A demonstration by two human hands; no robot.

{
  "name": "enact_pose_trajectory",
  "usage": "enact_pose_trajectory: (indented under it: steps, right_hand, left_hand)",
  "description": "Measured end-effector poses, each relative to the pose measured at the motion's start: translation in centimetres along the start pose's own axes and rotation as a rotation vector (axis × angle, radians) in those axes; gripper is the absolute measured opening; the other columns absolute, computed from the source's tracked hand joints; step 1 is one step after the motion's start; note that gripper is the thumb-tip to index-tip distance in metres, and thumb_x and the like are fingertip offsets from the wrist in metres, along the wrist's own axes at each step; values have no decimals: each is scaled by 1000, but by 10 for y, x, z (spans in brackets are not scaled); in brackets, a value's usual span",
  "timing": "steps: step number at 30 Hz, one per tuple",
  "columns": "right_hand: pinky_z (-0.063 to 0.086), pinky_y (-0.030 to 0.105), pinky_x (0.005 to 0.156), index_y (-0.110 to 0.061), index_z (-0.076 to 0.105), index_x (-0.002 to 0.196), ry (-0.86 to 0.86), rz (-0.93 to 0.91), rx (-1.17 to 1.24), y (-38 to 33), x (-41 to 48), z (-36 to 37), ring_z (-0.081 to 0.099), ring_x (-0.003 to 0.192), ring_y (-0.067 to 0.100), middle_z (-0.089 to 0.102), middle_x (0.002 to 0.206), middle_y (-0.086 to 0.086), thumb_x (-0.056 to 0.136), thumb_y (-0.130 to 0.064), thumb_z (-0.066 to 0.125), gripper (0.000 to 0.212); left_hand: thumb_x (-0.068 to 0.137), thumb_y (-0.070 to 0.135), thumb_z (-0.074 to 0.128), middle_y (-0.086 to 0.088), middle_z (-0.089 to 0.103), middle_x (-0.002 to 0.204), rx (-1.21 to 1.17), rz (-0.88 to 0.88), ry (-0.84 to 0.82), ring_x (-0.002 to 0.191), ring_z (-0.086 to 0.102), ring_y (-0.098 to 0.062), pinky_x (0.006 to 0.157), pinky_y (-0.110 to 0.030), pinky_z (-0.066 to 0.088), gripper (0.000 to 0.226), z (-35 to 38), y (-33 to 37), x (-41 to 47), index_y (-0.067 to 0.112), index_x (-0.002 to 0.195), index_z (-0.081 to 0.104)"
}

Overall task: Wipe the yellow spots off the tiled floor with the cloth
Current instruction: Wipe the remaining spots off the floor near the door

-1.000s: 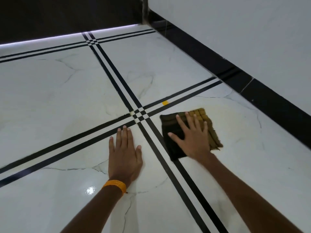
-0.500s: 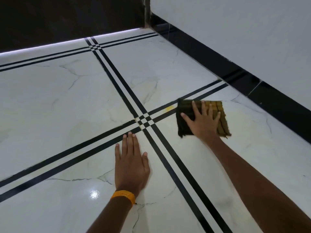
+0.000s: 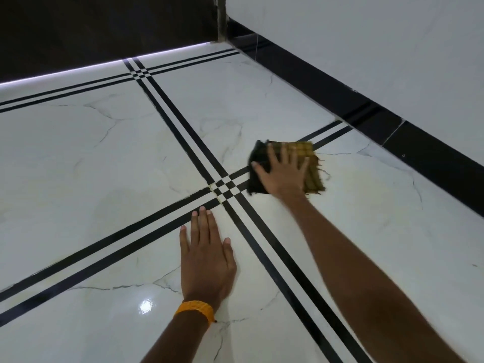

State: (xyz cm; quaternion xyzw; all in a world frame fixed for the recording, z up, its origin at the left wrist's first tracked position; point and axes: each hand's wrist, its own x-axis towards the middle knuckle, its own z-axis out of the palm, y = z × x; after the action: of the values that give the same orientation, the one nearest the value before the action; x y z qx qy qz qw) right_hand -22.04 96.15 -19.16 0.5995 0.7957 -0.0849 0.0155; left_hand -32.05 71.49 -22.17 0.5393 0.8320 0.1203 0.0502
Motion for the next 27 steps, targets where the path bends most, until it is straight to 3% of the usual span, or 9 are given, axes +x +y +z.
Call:
enact_pose_trajectory:
  steps: [2, 4, 8, 11, 14, 17, 21, 23, 27]
  right_hand:
    - [-4, 67, 121, -42, 1, 162, -13, -226, -25, -49, -33, 14, -5, 158, 33, -3, 173, 4, 89, -86, 8, 86]
    - [-4, 65, 122, -45, 1, 161, -28, -356, -46, -37, -82, 22, -5, 159, 29, -1, 173, 2, 89, -87, 10, 84]
    - [-1, 65, 123, -46, -1, 161, 35, -150, -62, 55, -83, 15, -5, 159, 29, -1, 173, 1, 87, -89, 7, 86]
    - [-3, 69, 121, -44, -2, 161, 19, 10, -28, 50, -39, 5, -7, 158, 33, -4, 173, 4, 88, -88, 8, 86]
    - [-5, 69, 120, -43, -1, 162, 2, -152, -54, 5, -50, 12, -8, 158, 34, -6, 173, 4, 90, -85, 9, 83]
    - [-4, 67, 121, -47, 0, 160, 1, -354, -74, 28, -109, 26, -7, 158, 30, -3, 173, 0, 90, -86, 14, 82]
    - [-3, 68, 121, -47, 3, 161, 41, -63, -43, 97, -89, 12, -3, 158, 32, 1, 173, 2, 88, -87, 13, 83]
    - [-9, 70, 119, -45, 4, 161, 36, 84, 0, 79, -59, 3, -5, 158, 35, 0, 173, 5, 91, -84, 12, 81]
    - [-6, 70, 118, -46, 10, 161, -14, -279, -4, 8, -104, 22, -3, 158, 32, 1, 173, 1, 98, -74, 19, 69]
  left_hand:
    - [101, 40, 18, -16, 16, 167, 24, 4, 8, 156, 11, -29, 124, -54, 17, 69, -4, -4, 3, 3, 158, 14]
    - [100, 40, 17, -17, 18, 166, 35, 2, 11, 155, 13, -30, 124, -54, 16, 70, -3, -4, 3, 2, 158, 16]
    - [99, 41, 16, -17, 15, 167, 11, 4, 13, 156, 11, -29, 125, -54, 13, 71, 0, -1, 1, 2, 158, 13]
    - [99, 42, 13, -17, 12, 167, 26, 10, 4, 156, 9, -29, 125, -54, 12, 72, 0, -2, 0, 2, 159, 11]
    - [99, 42, 15, -19, 14, 166, 29, 19, 14, 155, 11, -31, 125, -55, 13, 72, -1, -5, 1, 1, 158, 12]
    - [98, 42, 15, -20, 15, 166, 21, 37, 21, 155, 12, -32, 124, -56, 13, 73, 0, -5, 1, -1, 157, 14]
    - [98, 41, 17, -21, 17, 165, -11, 36, 43, 155, 13, -33, 124, -56, 12, 73, 1, -2, 1, -2, 157, 16]
    - [98, 40, 18, -21, 18, 165, -21, 36, 46, 154, 13, -34, 124, -56, 11, 72, 3, -5, 3, -2, 157, 17]
    - [97, 39, 21, -23, 21, 164, -27, 44, 60, 153, 16, -36, 121, -58, 12, 72, 4, -11, 5, -3, 155, 20]
